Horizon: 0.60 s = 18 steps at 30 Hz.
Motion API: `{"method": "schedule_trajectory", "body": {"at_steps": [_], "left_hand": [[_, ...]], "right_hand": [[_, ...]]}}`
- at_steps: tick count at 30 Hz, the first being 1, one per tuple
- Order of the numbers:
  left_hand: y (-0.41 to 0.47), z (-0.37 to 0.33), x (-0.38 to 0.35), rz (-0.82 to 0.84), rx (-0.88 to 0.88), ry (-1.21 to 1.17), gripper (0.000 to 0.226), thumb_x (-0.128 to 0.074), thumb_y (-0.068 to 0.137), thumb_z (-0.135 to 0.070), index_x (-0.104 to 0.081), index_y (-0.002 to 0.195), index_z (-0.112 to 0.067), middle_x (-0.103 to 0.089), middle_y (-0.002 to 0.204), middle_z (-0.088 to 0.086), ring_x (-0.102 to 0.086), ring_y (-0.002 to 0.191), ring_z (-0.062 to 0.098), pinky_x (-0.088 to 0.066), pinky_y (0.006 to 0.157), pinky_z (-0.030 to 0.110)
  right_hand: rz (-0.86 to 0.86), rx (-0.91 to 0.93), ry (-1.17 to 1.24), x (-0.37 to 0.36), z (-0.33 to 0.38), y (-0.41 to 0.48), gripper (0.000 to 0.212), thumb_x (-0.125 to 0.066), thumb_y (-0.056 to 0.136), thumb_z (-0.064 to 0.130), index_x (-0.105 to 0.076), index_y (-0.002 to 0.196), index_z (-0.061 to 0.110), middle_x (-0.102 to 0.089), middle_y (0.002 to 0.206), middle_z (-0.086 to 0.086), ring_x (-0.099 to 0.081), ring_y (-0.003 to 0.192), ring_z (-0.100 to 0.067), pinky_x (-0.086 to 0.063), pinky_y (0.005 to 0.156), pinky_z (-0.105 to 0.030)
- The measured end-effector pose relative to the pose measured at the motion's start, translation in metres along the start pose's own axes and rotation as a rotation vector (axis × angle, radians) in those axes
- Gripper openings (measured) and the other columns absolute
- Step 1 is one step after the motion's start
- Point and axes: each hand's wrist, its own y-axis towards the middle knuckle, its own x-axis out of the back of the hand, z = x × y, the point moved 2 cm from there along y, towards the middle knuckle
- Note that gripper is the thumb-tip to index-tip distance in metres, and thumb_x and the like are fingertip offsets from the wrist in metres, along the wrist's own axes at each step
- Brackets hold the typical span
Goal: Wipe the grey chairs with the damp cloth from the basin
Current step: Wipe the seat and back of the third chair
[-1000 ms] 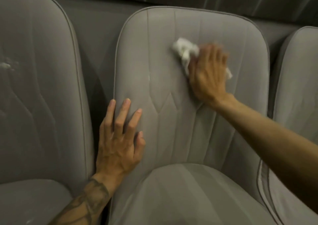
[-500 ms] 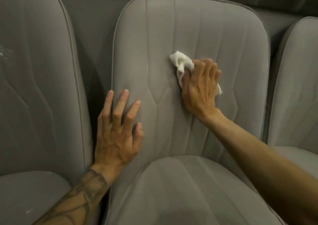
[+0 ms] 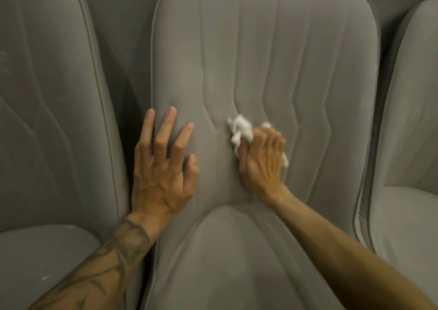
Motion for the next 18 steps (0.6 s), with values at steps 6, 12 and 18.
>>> {"method": "schedule_trajectory", "body": {"at_steps": [6, 12, 18], "left_hand": [[0.0, -0.003, 0.001, 0.003, 0.009, -0.003, 0.051, -0.042, 0.104, -0.029, -0.051, 0.15, -0.011, -0.033, 0.166, 0.017, -0.02, 0.158, 0.043, -0.019, 0.128, 0.043], [0.003, -0.001, 0.001, -0.019, -0.002, -0.006, 0.051, -0.043, 0.104, -0.03, -0.049, 0.151, -0.012, -0.033, 0.166, 0.016, -0.019, 0.159, 0.042, -0.017, 0.128, 0.042], [0.003, 0.001, 0.001, -0.021, 0.0, -0.009, 0.051, -0.043, 0.103, -0.029, -0.05, 0.151, -0.012, -0.032, 0.166, 0.016, -0.019, 0.159, 0.042, -0.018, 0.129, 0.044]], "right_hand": [[0.336, 0.688, 0.003, -0.003, -0.006, -0.041, 0.025, -0.043, 0.104, 0.035, -0.054, 0.104, 0.013, -0.052, 0.106, -0.011, -0.049, 0.084, -0.03, -0.033, 0.073, -0.042], [0.167, 0.256, 0.042, 0.001, 0.004, -0.036, 0.018, -0.044, 0.105, 0.031, -0.05, 0.11, 0.016, -0.049, 0.111, -0.013, -0.046, 0.086, -0.031, -0.033, 0.078, -0.043], [0.142, 0.265, 0.083, 0.006, 0.015, -0.005, 0.023, -0.036, 0.106, 0.034, -0.047, 0.112, 0.015, -0.056, 0.105, -0.017, -0.048, 0.088, -0.032, -0.034, 0.079, -0.043]]}}
